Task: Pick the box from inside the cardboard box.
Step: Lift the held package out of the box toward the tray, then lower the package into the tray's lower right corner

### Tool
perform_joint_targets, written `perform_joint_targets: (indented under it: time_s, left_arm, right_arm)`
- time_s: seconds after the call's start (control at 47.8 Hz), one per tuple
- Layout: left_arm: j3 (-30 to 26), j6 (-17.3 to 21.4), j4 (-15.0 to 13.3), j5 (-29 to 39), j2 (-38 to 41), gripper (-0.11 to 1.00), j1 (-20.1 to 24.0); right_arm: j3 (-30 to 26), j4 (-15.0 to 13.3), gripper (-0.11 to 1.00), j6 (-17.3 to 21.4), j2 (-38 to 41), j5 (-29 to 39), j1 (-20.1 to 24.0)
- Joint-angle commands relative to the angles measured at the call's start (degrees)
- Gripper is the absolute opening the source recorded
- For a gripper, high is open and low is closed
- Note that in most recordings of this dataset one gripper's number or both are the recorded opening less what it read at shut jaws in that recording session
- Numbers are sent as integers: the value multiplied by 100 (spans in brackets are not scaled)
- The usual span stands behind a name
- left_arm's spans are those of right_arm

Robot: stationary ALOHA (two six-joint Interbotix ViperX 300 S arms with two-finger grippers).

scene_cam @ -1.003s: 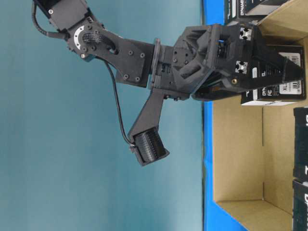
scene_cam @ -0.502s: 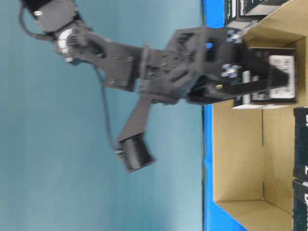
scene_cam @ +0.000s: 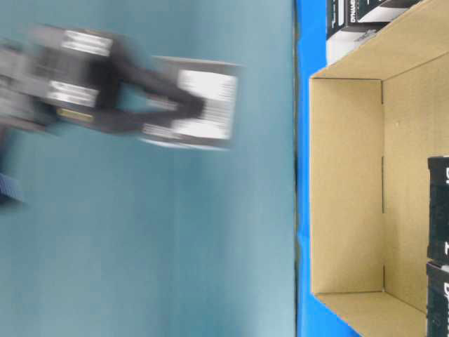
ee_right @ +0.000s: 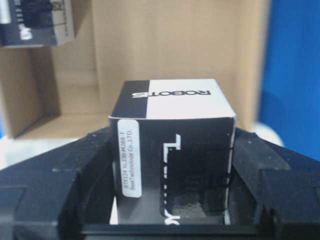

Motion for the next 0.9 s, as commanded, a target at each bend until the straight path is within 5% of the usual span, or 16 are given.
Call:
perform_joint_targets:
  time_s: [0.0,0.209,0.439,0.878]
  left_arm:
    - [-158,-9,18,-26,26,-7,-9]
    - [-158,-9,9,-26,26,-7,-9]
    - [-158,-9,18,-26,26,-7,-9]
    - [-149,9,18,-26,35,-7,-9]
  right_arm:
    - [-202,26,61,0,-396,255,0]
    - [-79,-53,61,237,-1151,694,-35]
    - [826,-97,61,527,-1969,765,-79]
    - [3103,-79,61,914,-3032,-519,18]
